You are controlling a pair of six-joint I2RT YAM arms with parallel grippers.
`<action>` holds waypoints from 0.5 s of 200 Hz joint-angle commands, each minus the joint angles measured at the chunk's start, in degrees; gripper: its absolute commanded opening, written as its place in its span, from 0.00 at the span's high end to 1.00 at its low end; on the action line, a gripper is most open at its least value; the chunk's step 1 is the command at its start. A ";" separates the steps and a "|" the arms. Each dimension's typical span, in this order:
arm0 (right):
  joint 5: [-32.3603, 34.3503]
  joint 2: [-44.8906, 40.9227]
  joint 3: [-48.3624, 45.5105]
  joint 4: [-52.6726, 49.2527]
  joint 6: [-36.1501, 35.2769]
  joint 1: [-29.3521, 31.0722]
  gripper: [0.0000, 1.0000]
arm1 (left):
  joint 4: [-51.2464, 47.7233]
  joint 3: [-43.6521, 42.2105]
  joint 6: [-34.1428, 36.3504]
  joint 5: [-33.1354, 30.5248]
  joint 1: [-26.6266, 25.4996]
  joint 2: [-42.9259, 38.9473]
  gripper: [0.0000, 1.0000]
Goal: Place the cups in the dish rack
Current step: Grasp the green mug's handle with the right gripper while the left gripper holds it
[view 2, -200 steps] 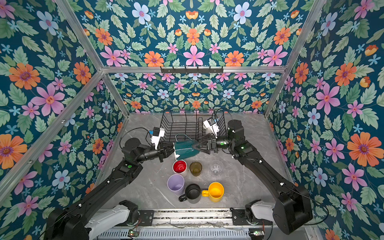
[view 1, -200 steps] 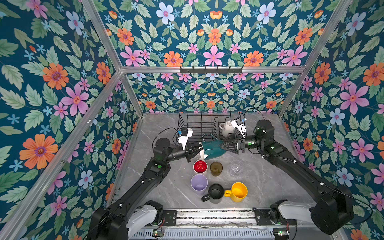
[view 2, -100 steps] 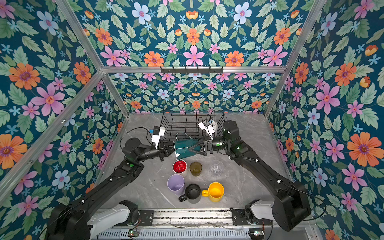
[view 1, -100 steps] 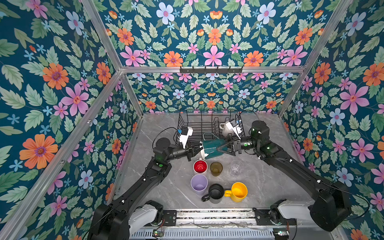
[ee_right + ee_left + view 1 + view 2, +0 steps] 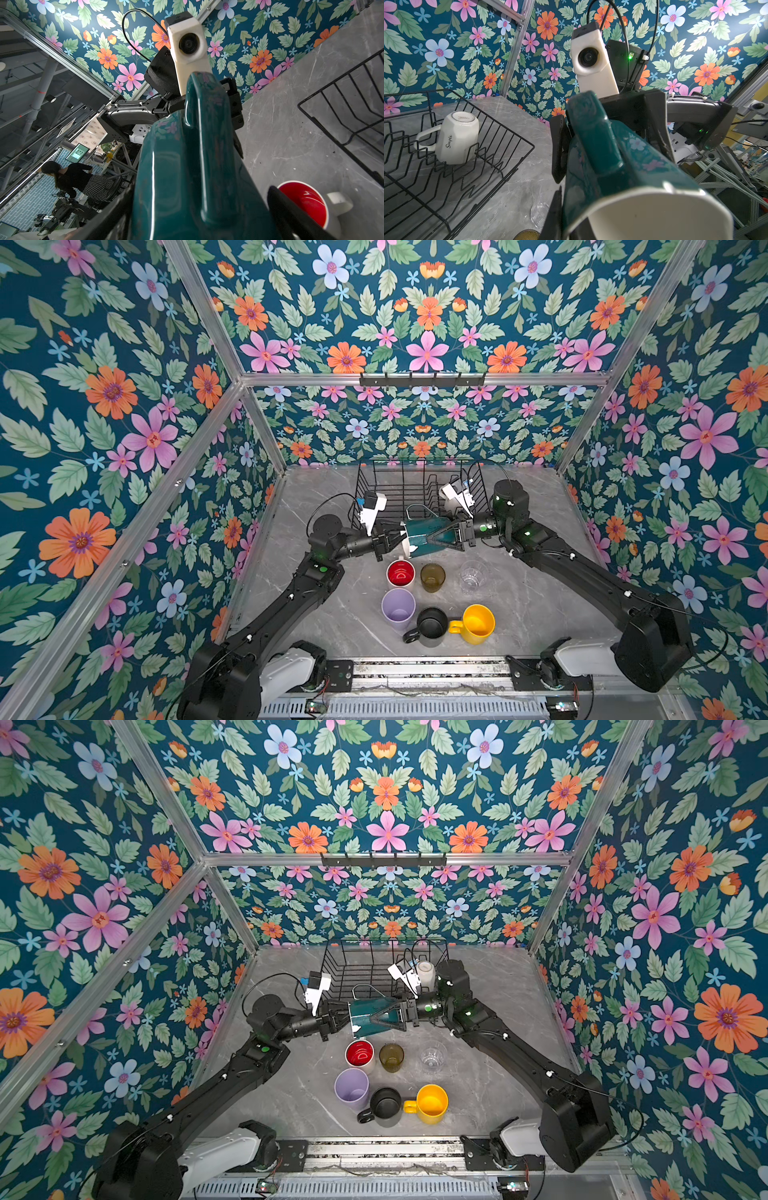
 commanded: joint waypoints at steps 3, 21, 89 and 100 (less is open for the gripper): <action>0.13 0.71 0.71 2.06 0.07 0.77 0.05 | 6.22 0.67 -1.11 1.13 0.05 -0.16 1.00; 0.01 1.21 0.88 2.06 0.04 1.07 0.06 | 6.35 0.63 -1.27 1.33 0.05 -0.13 1.00; -0.41 1.61 1.08 1.97 -0.23 1.29 0.32 | 6.70 1.05 -2.03 2.56 0.12 0.83 1.00; -0.56 1.79 1.15 1.97 -0.17 1.35 0.39 | 6.79 1.18 -2.21 2.86 0.06 1.06 1.00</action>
